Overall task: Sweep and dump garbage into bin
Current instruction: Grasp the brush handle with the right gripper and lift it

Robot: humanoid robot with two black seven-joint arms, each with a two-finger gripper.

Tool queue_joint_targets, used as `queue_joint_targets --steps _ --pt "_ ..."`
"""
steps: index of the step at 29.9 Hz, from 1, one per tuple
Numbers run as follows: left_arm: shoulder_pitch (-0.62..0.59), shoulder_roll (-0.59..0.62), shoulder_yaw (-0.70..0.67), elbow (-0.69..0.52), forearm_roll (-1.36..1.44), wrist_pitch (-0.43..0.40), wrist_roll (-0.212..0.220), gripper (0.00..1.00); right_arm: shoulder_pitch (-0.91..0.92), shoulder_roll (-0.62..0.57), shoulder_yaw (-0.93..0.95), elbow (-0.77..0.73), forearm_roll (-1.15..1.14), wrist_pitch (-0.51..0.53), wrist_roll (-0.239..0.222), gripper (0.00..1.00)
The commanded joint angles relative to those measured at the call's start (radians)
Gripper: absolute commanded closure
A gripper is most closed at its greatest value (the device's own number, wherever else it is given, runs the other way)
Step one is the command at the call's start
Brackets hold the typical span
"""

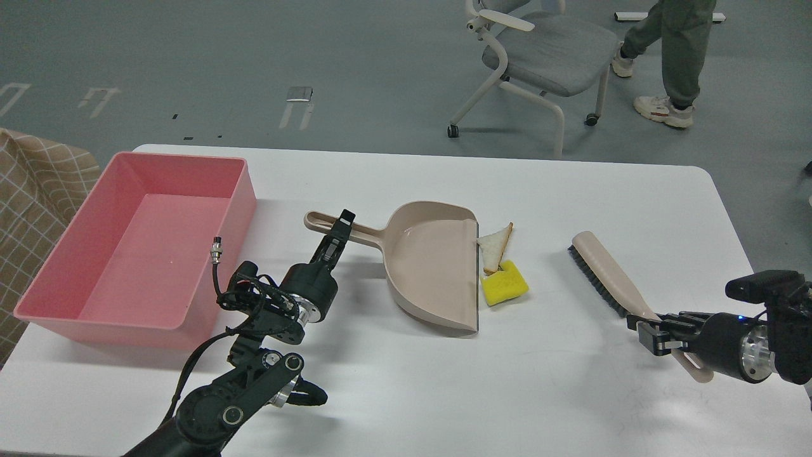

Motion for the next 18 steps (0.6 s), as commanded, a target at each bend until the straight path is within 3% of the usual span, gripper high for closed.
queue_joint_targets --steps 1,18 --pt "0.000 -0.002 0.000 0.000 0.000 0.001 0.000 0.84 -0.003 -0.002 0.000 0.005 0.000 0.000 0.001 0.87" --pt "0.003 -0.006 0.000 0.000 0.002 0.007 0.000 0.84 0.002 0.043 0.006 -0.002 0.008 0.000 -0.013 0.89"
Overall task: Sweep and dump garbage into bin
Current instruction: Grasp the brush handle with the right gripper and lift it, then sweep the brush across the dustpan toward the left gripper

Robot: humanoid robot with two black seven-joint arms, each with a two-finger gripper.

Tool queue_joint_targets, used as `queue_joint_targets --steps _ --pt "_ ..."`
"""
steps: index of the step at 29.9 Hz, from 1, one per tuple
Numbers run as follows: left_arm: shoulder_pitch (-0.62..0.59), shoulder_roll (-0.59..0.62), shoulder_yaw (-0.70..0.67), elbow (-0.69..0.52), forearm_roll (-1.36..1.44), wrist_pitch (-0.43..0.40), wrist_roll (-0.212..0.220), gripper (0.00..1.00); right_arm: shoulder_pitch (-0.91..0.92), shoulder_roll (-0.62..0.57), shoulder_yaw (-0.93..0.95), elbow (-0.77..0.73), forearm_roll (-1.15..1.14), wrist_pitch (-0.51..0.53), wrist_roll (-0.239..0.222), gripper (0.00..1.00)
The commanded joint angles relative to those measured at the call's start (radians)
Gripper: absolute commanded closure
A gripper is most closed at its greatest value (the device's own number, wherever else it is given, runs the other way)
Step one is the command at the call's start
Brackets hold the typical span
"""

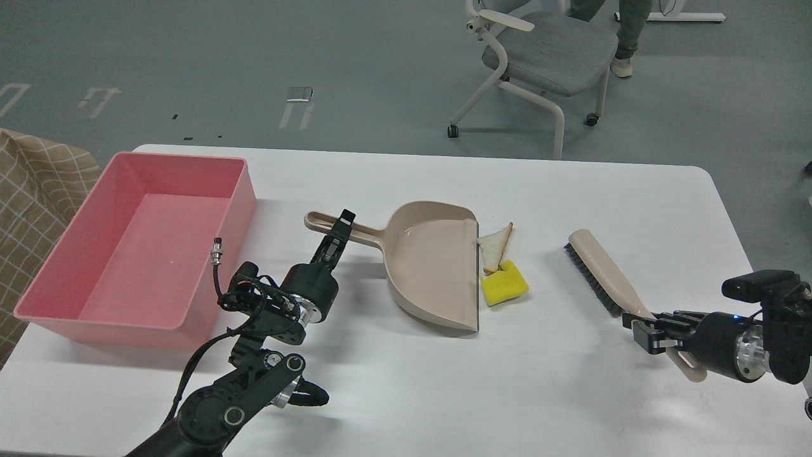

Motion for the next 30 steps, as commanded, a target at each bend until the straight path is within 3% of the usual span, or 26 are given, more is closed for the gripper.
queue_joint_targets --steps 1,15,30 --pt "-0.001 -0.001 0.000 0.000 0.001 0.001 0.000 0.84 0.007 0.033 0.003 -0.009 -0.001 0.000 -0.008 0.89" --pt "0.007 0.001 -0.001 -0.011 0.003 0.001 0.000 0.84 0.099 0.178 -0.005 -0.019 -0.014 0.000 -0.048 0.88" --pt "0.009 -0.001 -0.001 -0.011 0.005 0.010 0.000 0.84 0.065 0.192 -0.008 -0.031 -0.014 0.000 -0.058 0.87"
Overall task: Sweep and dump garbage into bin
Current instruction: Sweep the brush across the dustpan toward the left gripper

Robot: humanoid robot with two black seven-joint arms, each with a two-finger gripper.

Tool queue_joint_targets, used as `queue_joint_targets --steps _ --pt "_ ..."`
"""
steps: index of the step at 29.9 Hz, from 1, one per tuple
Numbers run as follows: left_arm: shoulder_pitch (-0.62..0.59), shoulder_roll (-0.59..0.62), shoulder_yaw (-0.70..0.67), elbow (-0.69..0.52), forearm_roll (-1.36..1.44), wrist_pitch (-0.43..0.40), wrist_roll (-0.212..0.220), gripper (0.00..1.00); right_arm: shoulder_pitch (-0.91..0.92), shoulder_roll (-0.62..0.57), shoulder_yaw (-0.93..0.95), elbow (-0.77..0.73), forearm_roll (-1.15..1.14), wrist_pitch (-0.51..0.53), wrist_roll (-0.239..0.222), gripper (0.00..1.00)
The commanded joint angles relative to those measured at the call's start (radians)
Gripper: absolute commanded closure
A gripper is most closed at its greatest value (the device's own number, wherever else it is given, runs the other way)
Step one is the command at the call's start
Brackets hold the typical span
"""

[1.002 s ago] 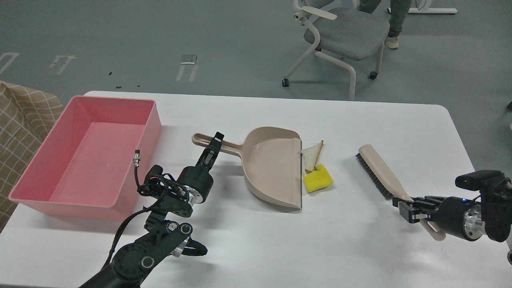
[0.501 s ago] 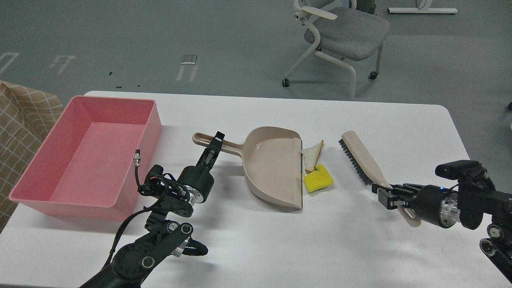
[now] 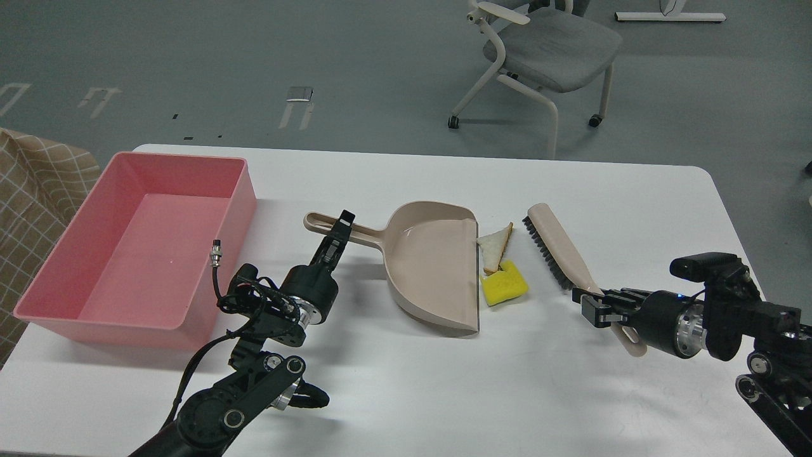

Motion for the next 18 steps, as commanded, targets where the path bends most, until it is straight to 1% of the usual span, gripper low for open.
queue_joint_targets --steps 1,6,15,18 --pt "-0.001 -0.002 0.000 0.000 0.000 0.000 0.000 0.84 -0.010 0.003 0.000 0.003 0.000 0.000 -0.001 0.87" --pt "-0.006 -0.002 0.000 0.000 -0.001 0.000 0.000 0.84 -0.012 0.009 -0.002 0.001 0.000 0.000 -0.018 0.86" --pt "-0.011 -0.002 0.000 0.000 -0.005 0.000 0.000 0.84 0.019 0.077 -0.057 -0.025 -0.013 0.000 -0.035 0.85" --pt "-0.014 -0.002 0.002 0.000 -0.006 0.000 0.000 0.84 0.041 0.111 -0.081 -0.054 -0.015 0.000 -0.051 0.84"
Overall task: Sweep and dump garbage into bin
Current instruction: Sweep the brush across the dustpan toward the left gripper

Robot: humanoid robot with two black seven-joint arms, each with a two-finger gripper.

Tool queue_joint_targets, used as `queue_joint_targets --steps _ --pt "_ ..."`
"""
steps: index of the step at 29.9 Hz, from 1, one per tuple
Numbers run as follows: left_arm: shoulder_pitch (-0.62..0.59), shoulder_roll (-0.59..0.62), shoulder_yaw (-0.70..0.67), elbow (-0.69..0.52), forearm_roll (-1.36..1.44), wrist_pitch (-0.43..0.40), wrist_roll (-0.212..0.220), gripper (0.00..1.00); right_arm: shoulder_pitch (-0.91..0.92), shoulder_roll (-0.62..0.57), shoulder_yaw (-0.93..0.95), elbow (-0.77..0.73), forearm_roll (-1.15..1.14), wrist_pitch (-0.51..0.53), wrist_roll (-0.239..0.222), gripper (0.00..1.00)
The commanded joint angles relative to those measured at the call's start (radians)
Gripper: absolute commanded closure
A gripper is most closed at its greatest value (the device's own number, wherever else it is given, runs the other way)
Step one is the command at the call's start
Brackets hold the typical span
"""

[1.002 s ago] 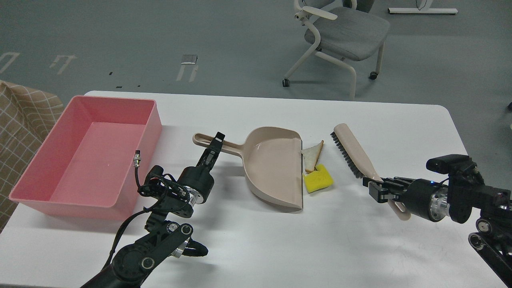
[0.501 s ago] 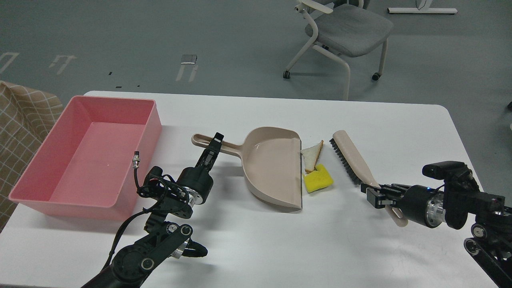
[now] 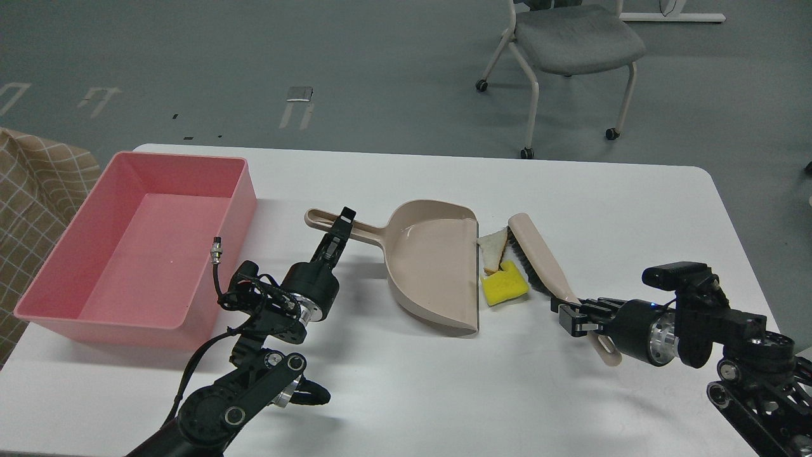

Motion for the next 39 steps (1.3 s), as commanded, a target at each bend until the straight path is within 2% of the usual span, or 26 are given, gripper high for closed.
queue_joint_targets --steps 1,8,11,21,27,33,35,39 --pt "-0.001 0.000 0.001 0.000 -0.001 0.000 0.000 0.84 0.025 0.038 -0.026 -0.034 -0.002 0.000 -0.012 0.84" --pt "-0.001 -0.002 -0.001 0.000 -0.001 0.000 0.000 0.84 0.047 0.110 -0.041 -0.058 -0.003 0.000 -0.017 0.83" --pt "-0.001 -0.002 -0.001 0.000 -0.001 0.000 0.000 0.84 0.062 0.190 -0.041 -0.060 -0.013 0.000 -0.032 0.83" --pt "-0.003 -0.002 -0.001 -0.001 -0.001 0.001 0.002 0.84 0.128 0.371 -0.035 -0.077 -0.008 0.000 -0.035 0.83" --pt "-0.008 -0.002 0.001 0.000 -0.001 0.001 0.003 0.85 0.149 0.365 0.026 -0.035 -0.002 0.000 -0.034 0.83" --pt "-0.009 0.001 0.001 0.003 -0.005 0.000 0.003 0.88 0.142 0.272 0.117 0.012 0.007 0.000 -0.023 0.83" --pt "-0.008 0.001 -0.001 0.003 -0.010 0.000 0.000 0.96 0.133 0.210 0.141 0.026 0.038 0.000 -0.020 0.81" --pt "-0.006 0.005 -0.002 0.003 -0.013 -0.006 -0.002 0.99 0.110 0.132 0.154 0.041 0.095 0.000 -0.020 0.80"
